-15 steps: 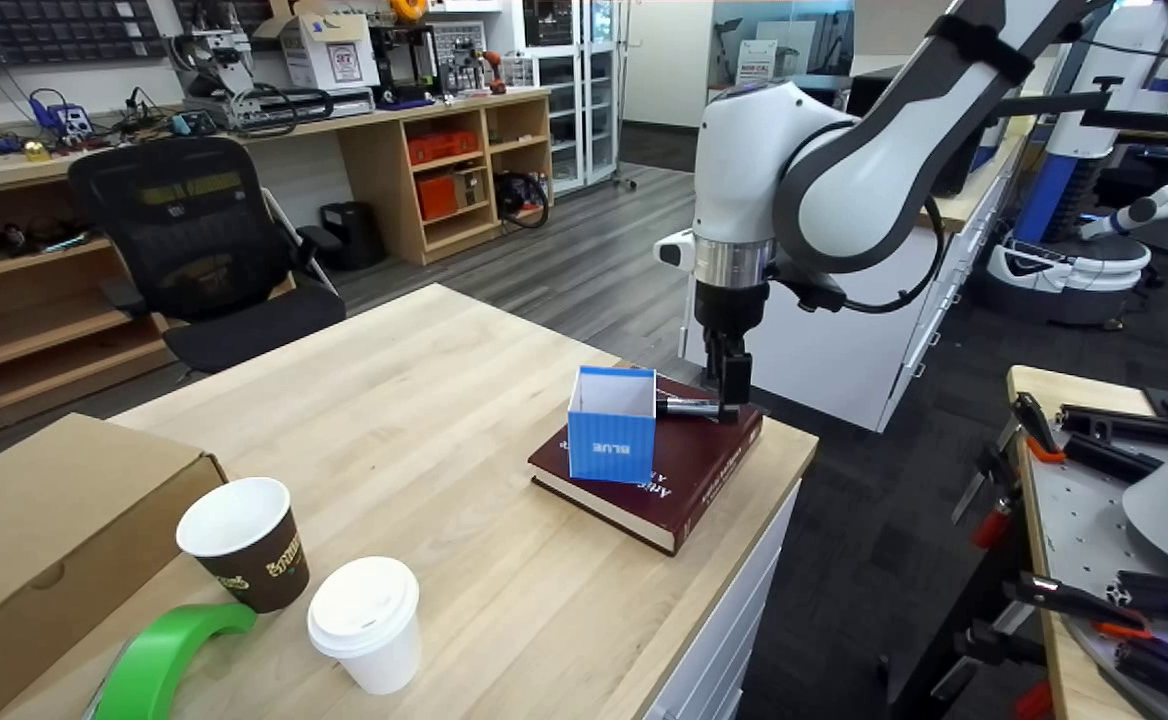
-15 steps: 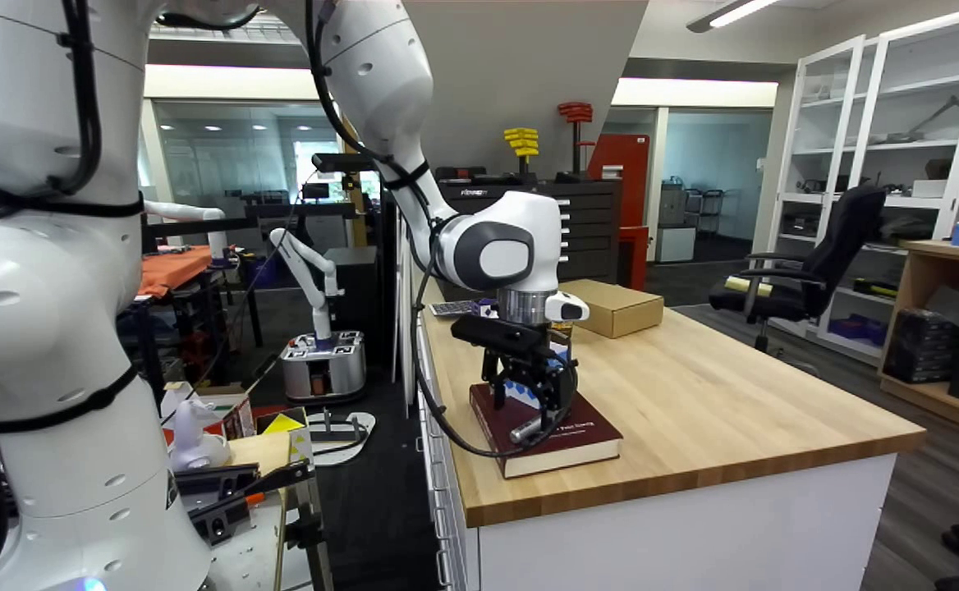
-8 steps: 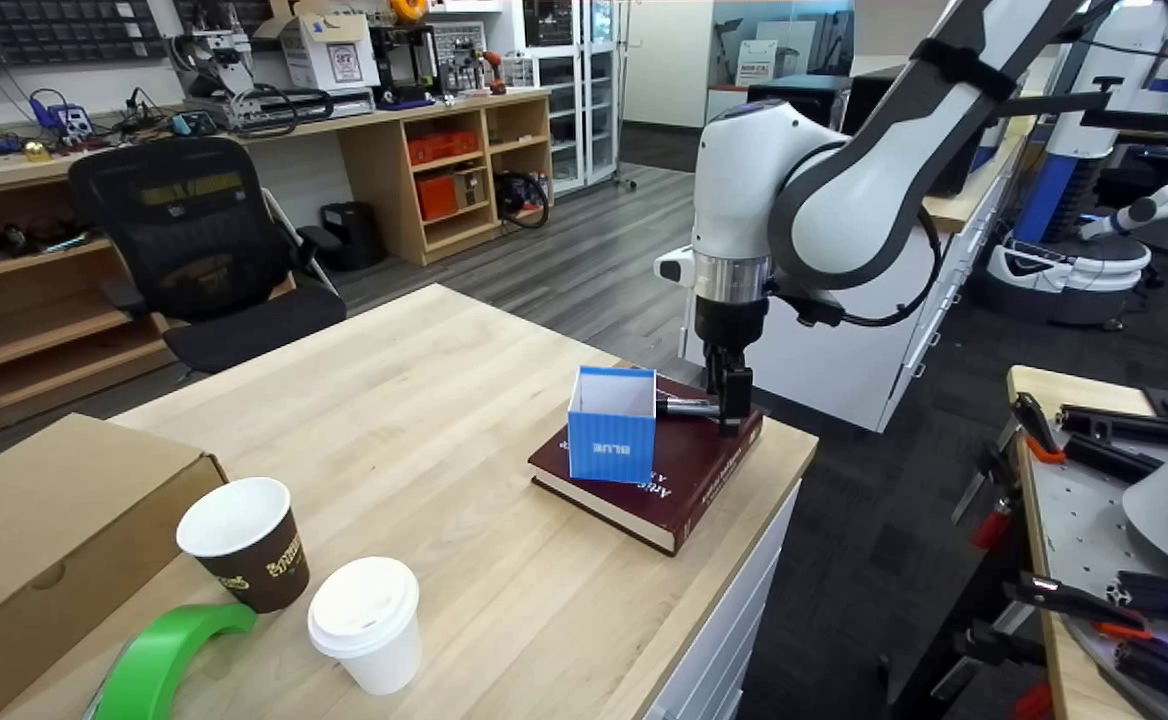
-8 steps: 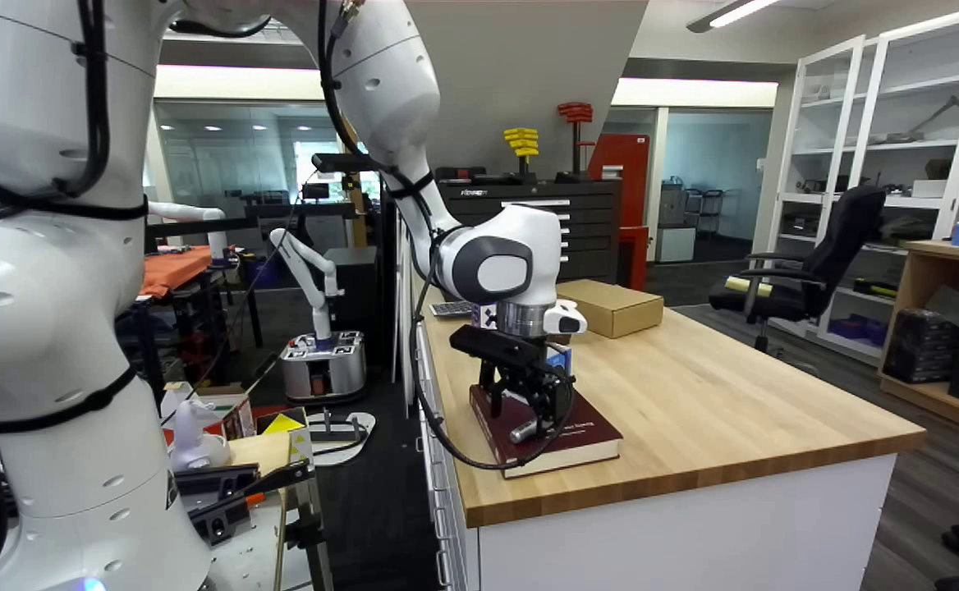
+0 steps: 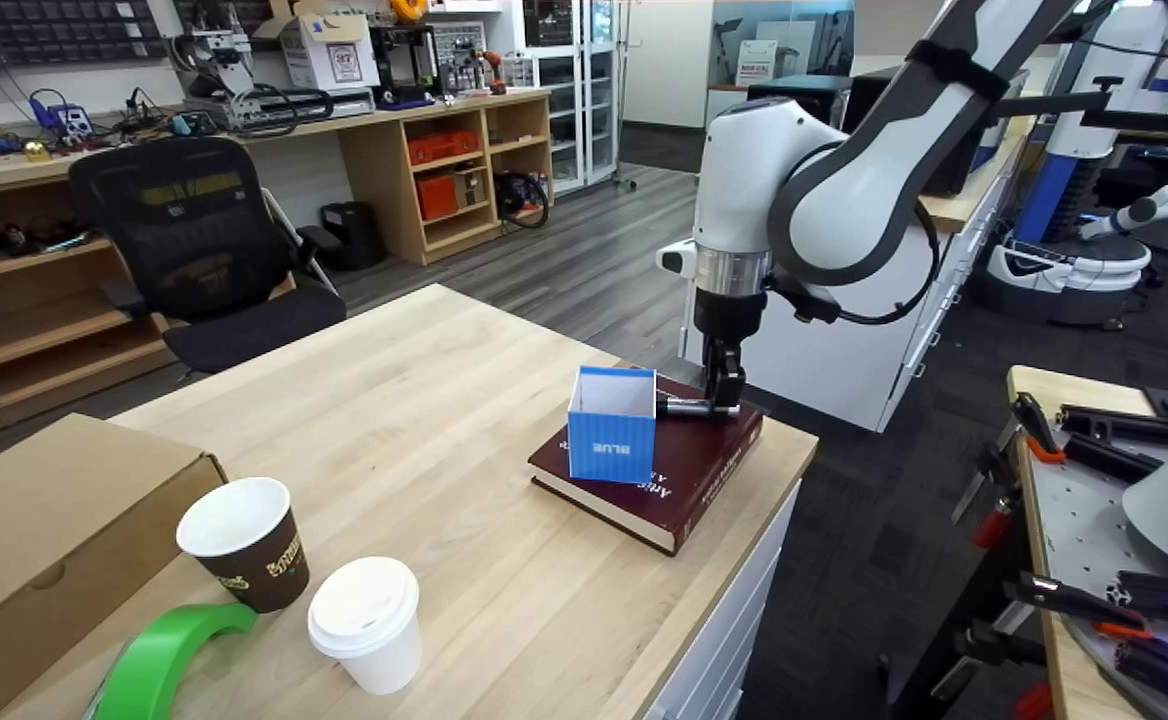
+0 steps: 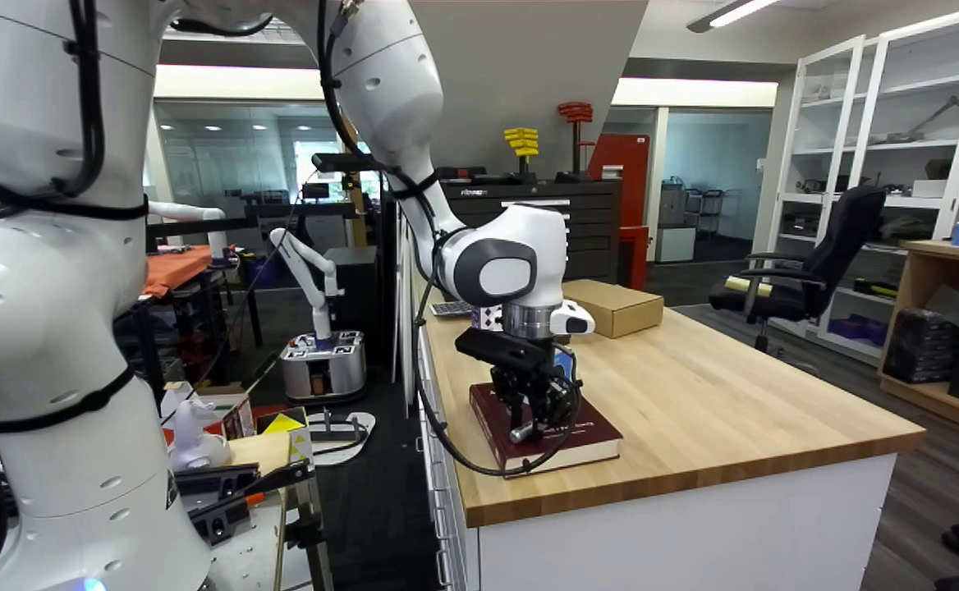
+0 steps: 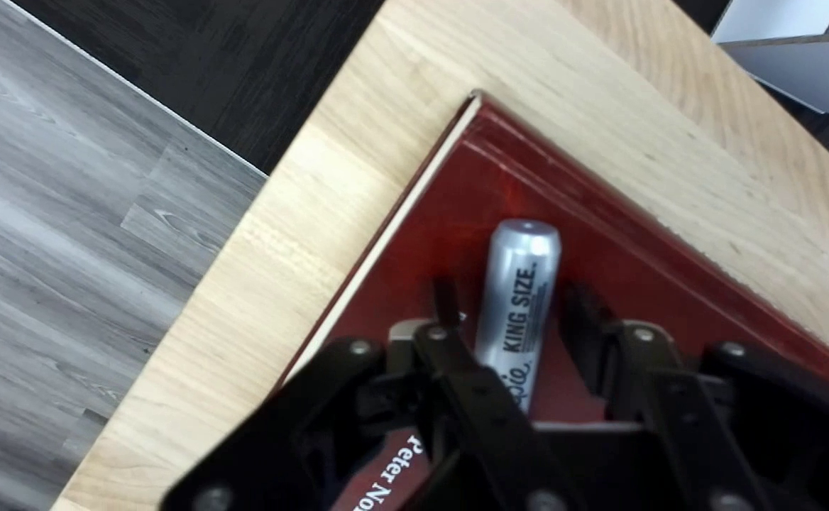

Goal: Place the black marker inside the white and blue box

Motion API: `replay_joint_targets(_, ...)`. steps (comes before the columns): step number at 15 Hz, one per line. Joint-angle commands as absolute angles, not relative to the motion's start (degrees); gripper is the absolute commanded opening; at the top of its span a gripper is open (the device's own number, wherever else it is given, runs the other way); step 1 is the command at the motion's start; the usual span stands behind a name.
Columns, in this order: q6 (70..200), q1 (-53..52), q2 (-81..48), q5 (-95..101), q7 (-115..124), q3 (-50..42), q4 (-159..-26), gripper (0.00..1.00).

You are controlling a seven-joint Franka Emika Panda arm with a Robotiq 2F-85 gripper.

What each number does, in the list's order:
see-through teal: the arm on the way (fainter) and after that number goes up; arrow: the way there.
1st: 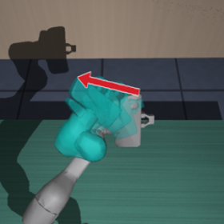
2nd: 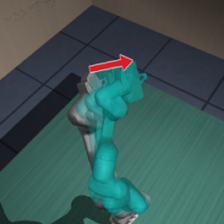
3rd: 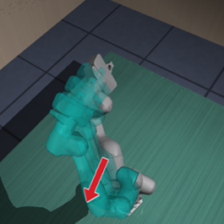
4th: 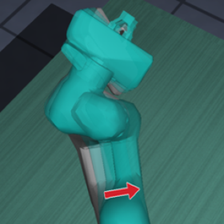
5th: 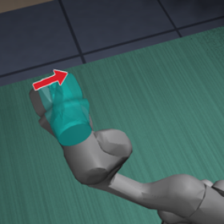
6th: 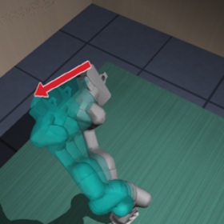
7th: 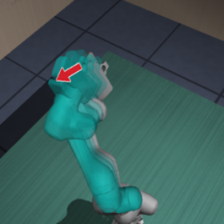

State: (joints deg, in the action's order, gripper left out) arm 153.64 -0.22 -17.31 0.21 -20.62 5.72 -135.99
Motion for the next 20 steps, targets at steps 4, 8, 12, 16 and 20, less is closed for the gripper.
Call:
replay_joint_targets(4, 156.4, 1.6, -15.8, -0.6, -22.4, 6.9, -138.2, 0.05)
replay_joint_targets(8, 155.7, 0.2, -13.5, 2.8, -19.7, 4.9, -139.0, 0.06)
replay_joint_targets(12, 154.9, -0.7, -10.4, 7.9, -16.8, 2.6, -139.4, 0.06)
replay_joint_targets(16, 153.2, -2.3, -6.6, 16.0, -11.8, 0.3, -139.3, 0.06)
replay_joint_targets(20, 149.7, -3.5, -2.9, 25.8, -6.0, -0.2, -138.2, 0.06)
